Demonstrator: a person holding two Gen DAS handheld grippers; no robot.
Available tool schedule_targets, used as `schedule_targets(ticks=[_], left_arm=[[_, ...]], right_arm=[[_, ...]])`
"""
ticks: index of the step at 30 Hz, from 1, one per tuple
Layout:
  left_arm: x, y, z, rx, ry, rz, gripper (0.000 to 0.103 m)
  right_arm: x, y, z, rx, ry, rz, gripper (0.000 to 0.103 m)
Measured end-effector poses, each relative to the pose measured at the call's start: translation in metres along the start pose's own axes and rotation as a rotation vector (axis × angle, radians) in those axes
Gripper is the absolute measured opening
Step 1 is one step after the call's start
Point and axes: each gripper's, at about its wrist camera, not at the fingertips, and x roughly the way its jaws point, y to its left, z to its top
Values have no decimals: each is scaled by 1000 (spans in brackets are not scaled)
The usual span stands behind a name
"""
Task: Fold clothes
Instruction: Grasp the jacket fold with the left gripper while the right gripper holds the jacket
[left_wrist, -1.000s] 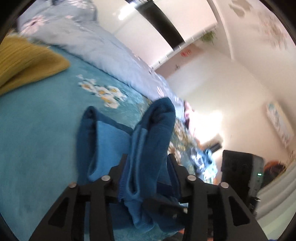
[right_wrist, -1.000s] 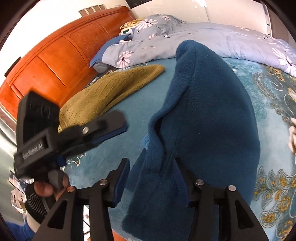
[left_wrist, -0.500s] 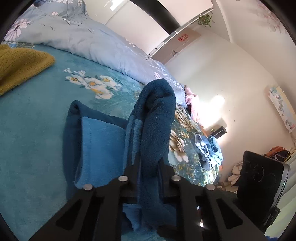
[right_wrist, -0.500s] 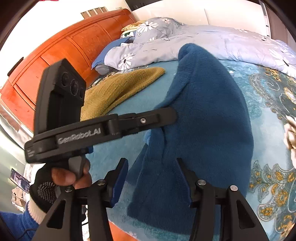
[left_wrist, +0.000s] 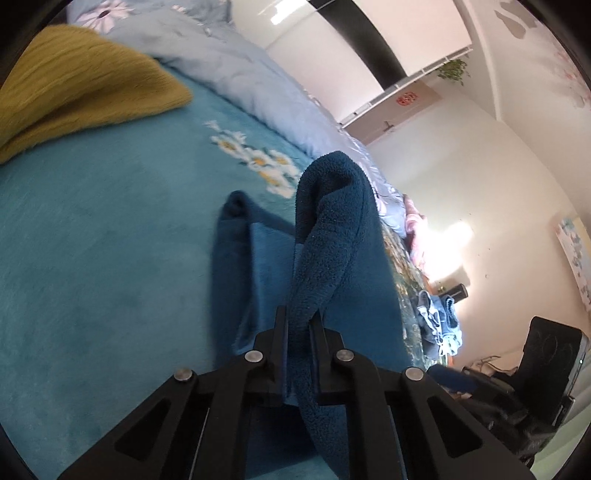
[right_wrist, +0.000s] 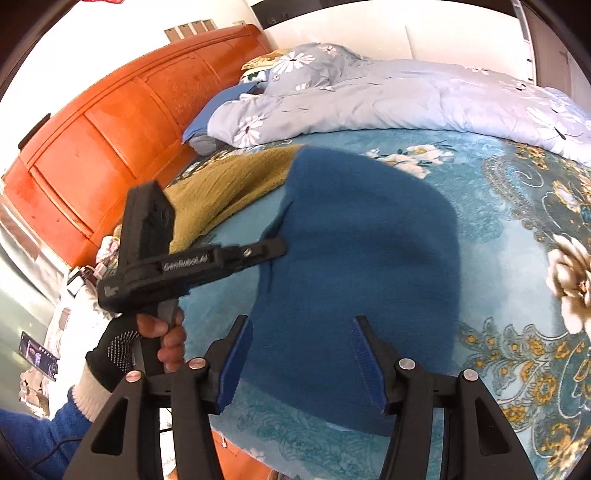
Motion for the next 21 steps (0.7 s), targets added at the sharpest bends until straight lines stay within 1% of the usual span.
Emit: schedule_targets(ticks=[4, 7, 9, 13, 15, 17, 18, 21], left_arm=[[-3, 21, -6, -32, -8, 48, 9], [-3, 33, -12, -83, -13, 7, 9], [-4, 23, -12, -39, -20, 16, 9], [-13, -1, -3, 31, -50, -33, 10], [-17, -13, 2, 65, -62, -53, 15], [-13, -21, 9, 94, -51, -38, 34], [-9, -24, 10, 102, -39, -31, 37], [5, -33, 9, 124, -1, -28, 39]], right_arm=[[4, -17, -2, 42, 6, -31, 59], [10, -26, -6, 77, 17, -29, 59], [15, -28, -6, 75, 21, -36, 59], [18, -28, -6, 61, 36, -76, 61], [18, -30, -8, 67, 38, -82, 61], [17, -32, -9, 81, 34, -78, 61], [16, -33, -10, 86, 30, -76, 61], [13, -34, -10, 96, 16, -69, 61]])
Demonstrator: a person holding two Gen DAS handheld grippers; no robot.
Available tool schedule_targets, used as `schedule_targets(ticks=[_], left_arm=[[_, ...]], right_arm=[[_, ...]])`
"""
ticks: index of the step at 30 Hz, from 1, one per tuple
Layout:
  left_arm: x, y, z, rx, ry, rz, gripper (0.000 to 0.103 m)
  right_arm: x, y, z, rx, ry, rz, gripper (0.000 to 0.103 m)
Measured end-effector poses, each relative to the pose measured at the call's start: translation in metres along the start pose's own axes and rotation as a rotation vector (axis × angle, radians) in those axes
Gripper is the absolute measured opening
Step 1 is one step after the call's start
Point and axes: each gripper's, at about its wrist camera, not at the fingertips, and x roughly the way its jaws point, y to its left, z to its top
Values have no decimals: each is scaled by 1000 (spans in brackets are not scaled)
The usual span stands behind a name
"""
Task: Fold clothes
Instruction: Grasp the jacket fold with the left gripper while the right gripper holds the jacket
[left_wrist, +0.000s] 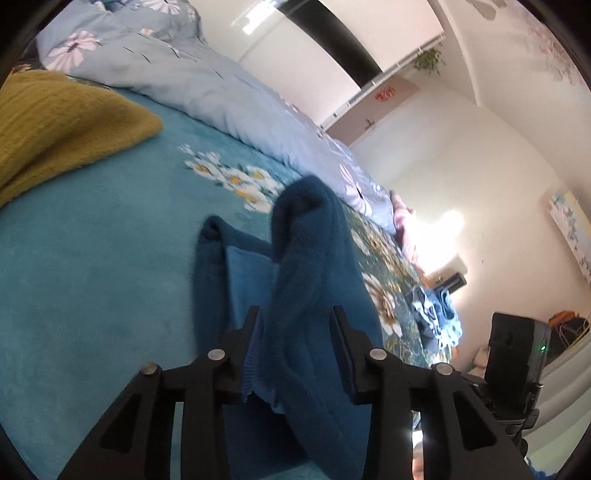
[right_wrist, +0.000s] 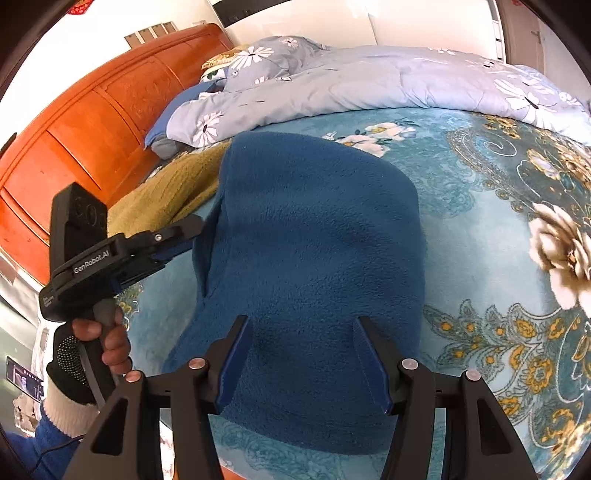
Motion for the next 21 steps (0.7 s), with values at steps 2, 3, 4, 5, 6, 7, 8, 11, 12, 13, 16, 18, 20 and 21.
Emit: schedule_targets(ticks=[2, 3, 4, 5, 6, 7, 8, 11, 12, 13, 16, 18, 20, 21], left_arm=[[8, -5, -4, 17, 27, 6, 41], [13, -7, -6, 23, 39, 8, 41], [17, -10, -8, 25, 46, 4, 40], [20, -13, -10, 26, 52, 2, 40], [21, -13, -11, 25, 50, 0, 40], [21, -12, -12, 17, 44, -7, 38], [21, -12, -13, 8, 37, -13, 21], [14, -6, -11, -62, 1, -119, 15], [9, -4, -9, -75, -14, -140, 14], [4, -2, -7, -79, -31, -149, 14], [-10, 11, -2, -123, -73, -174, 14], [-17, 32, -4, -185, -88, -171, 14], [-17, 50, -10, -227, -79, -132, 14], [-14, 61, -15, -260, -70, -127, 14]], right_arm=[[-4, 0, 1, 7, -12, 9, 61], [-7, -1, 1, 9, -21, 14, 61], [-10, -1, 2, 10, -30, 13, 61], [-12, -3, 3, 10, -36, 7, 61], [-14, -5, 4, 11, -41, 1, 61], [-16, -6, 4, 12, -46, -5, 61], [-17, -9, 5, 18, -46, -7, 61], [-20, -20, 3, 49, -52, -16, 61], [-22, -23, 3, 58, -56, -17, 61], [-23, -26, 2, 66, -59, -18, 61], [-27, -35, 2, 91, -68, -18, 61], [-27, -36, 3, 94, -70, -16, 61], [-26, -33, 5, 85, -69, -7, 61], [-25, -31, 6, 78, -66, -2, 61]])
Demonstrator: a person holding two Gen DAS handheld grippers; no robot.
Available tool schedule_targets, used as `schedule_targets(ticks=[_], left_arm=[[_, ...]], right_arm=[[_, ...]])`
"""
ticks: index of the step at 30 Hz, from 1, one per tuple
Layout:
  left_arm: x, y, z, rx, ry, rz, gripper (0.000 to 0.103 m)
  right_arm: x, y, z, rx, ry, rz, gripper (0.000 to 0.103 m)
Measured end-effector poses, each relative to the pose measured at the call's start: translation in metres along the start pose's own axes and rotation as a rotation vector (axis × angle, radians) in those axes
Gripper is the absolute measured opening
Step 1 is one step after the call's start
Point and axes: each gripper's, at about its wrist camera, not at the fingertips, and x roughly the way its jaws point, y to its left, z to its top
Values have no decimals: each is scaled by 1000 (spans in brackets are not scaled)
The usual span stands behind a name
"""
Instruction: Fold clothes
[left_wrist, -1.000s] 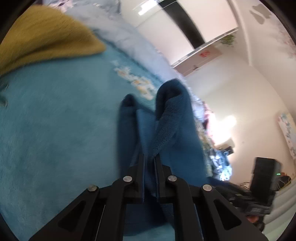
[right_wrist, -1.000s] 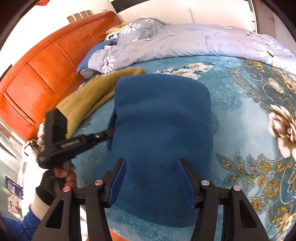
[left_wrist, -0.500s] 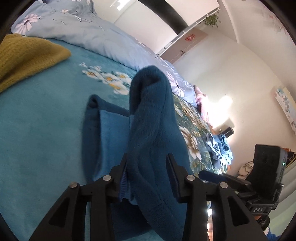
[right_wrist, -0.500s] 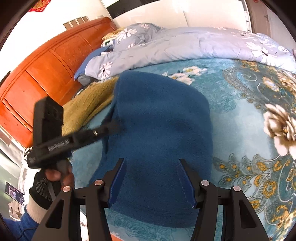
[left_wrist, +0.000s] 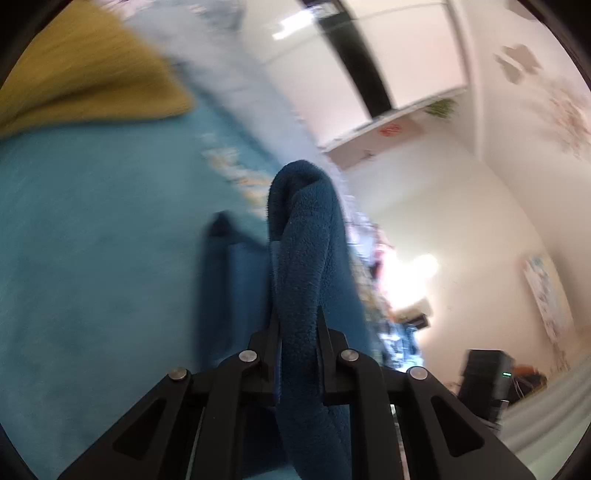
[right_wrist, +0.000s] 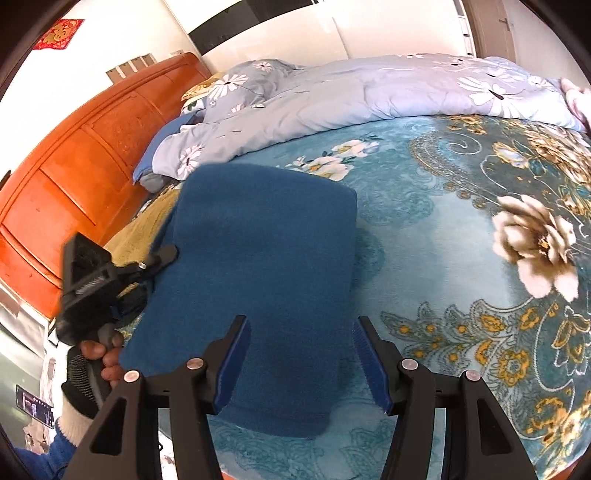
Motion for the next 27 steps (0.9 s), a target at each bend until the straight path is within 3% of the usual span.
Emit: schedule_targets(ticks=[3, 9, 14, 19, 24, 27], left_arm=[[5, 23, -8, -87, 12, -20, 14], [5, 14, -6, -74, 12, -28, 18], [-23, -23, 13, 83, -74, 104, 23], [-23, -87, 48, 328, -95, 119, 27], [25, -114, 70, 460, 32, 133, 30], [55, -112, 73, 501, 115, 221, 30]], right_arm=[[9, 10, -1, -36, 19, 5, 61], [28, 21, -4, -78, 72, -1, 61], [31, 19, -6, -72, 81, -10, 62], [32, 18, -4, -78, 90, -13, 63], [33, 20, -3, -81, 96, -17, 64], [29, 18, -3, -79, 86, -24, 64]])
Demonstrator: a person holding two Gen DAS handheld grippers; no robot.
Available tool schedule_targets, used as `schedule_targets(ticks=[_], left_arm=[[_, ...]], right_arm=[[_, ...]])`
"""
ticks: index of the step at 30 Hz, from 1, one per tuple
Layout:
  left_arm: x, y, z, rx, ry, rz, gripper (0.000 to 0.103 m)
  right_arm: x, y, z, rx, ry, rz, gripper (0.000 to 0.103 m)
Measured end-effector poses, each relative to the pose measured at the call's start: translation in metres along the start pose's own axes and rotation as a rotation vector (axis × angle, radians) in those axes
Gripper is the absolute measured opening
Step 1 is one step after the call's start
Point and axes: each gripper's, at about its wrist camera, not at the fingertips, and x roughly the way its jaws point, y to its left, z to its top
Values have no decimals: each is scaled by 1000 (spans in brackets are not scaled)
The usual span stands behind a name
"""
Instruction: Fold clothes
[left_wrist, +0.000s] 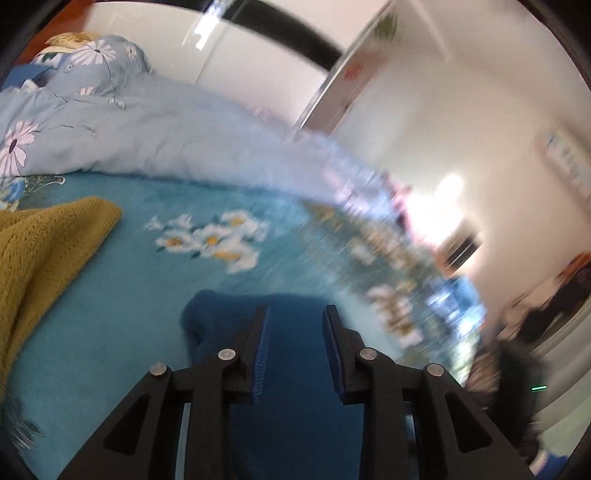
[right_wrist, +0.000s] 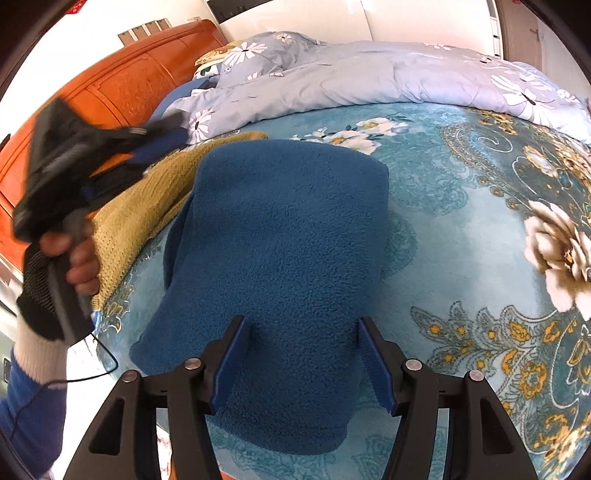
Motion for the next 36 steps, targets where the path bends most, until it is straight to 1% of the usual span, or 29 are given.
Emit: schedule_targets(ticks=[2, 5, 7, 11, 13, 16, 19, 27, 29, 31, 33, 35, 36], left_arm=[[14, 5, -3, -5, 35, 11, 30], [16, 16, -18, -23, 47, 18, 30], [21, 24, -23, -43, 54, 21, 30], [30, 35, -32, -79, 78, 21, 30], [34, 39, -36, -87, 92, 12, 30], [40, 40, -41, -85, 104, 12, 30], [46, 43, -44, -98, 111, 12, 30], [49, 53, -48, -159, 107, -15, 30], [48, 51, -48, -173, 104, -4, 30], [43, 47, -46, -175, 92, 9, 30], [34, 41, -43, -161, 71, 7, 33], [23, 37, -41, -151, 49, 6, 47], [18, 36, -41, -149, 38, 8, 51]], right_arm=[[-9, 0, -1, -4, -27, -20, 64], [-24, 3, 1, -23, -73, -16, 64], [-27, 7, 1, -35, -78, -7, 64], [-18, 14, -7, -45, -49, 20, 64], [-9, 16, -15, -67, -25, 2, 64], [-3, 18, -22, -96, -16, -31, 64], [-5, 13, -23, -79, -22, -19, 64], [-1, 10, -24, -65, -24, -15, 66], [0, 11, -24, -67, -21, -16, 69], [0, 12, -23, -73, -16, -21, 69], [-4, 13, -21, -76, -24, -26, 69], [-11, 10, -21, -58, -44, -13, 69], [-15, 9, -21, -48, -57, -6, 69]])
